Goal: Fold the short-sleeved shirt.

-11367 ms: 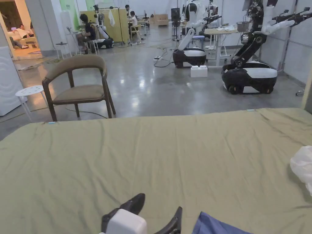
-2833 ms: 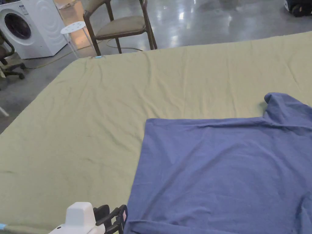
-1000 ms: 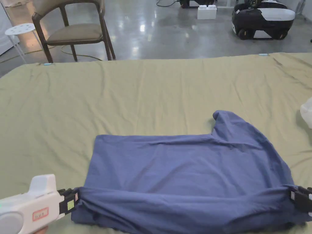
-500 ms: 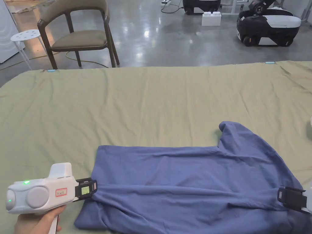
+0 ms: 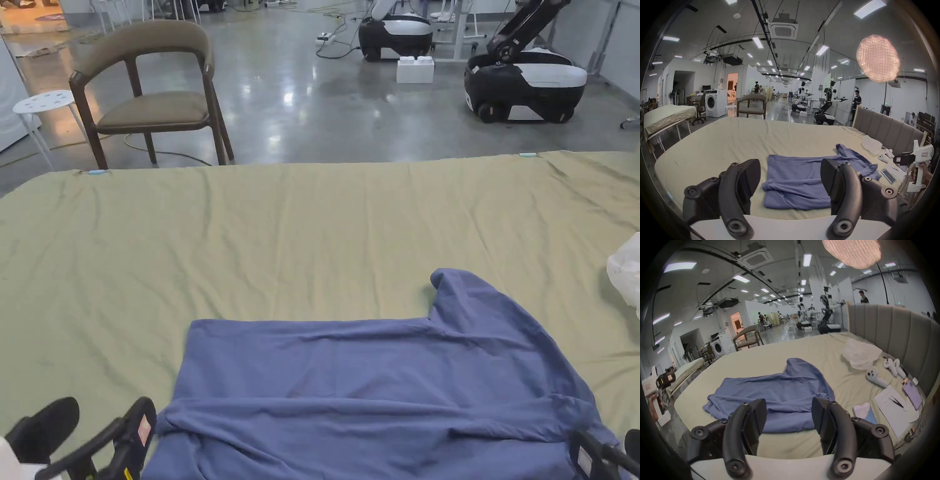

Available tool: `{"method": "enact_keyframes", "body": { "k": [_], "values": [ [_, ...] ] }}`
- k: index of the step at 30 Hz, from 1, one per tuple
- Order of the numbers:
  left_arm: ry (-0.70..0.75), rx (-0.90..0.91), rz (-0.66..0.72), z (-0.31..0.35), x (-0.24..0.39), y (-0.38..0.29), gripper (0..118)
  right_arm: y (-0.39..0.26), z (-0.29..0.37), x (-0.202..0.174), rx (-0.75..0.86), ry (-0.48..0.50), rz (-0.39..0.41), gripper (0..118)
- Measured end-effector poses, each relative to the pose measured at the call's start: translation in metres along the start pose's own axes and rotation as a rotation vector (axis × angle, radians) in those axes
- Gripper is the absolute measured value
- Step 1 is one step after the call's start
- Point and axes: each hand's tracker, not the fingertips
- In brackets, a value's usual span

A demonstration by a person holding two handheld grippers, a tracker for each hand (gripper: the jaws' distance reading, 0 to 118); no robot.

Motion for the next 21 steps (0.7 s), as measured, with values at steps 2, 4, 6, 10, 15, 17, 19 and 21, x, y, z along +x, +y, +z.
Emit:
{"method": "enact_keyframes", "body": {
  "k": [2,4,6,10,15,17,19,21],
  "values": [
    [-0.015,-0.002,0.001,0.019,0.012,-0.002,39,-0.003,0.013,-0.015,0.012,0.001,0.036,16],
    [-0.023,0.001,-0.002,0.031,0.023,-0.003,35,-0.004,0.025,-0.027,0.007,-0.001,0.071,9],
    [-0.041,-0.002,-0.018,0.042,0.031,-0.001,29,-0.006,0.035,-0.04,0.032,-0.029,0.114,5],
    [-0.052,0.005,-0.047,0.054,0.042,-0.003,2,-0.008,0.047,-0.051,0.037,0.003,0.099,1],
    [-0.067,-0.012,-0.054,0.057,0.046,-0.007,0,-0.015,0.052,-0.055,0.05,-0.003,0.095,0],
    [-0.046,-0.036,-0.06,0.052,0.046,-0.009,0,-0.015,0.051,-0.055,0.049,0.0,0.087,0],
    [-0.012,-0.055,-0.057,0.047,0.041,-0.013,0,-0.016,0.049,-0.051,0.051,-0.005,0.077,0],
    [0.011,-0.089,-0.018,0.034,0.029,-0.018,0,-0.018,0.046,-0.047,0.041,0.001,0.049,0]
  ]
}}
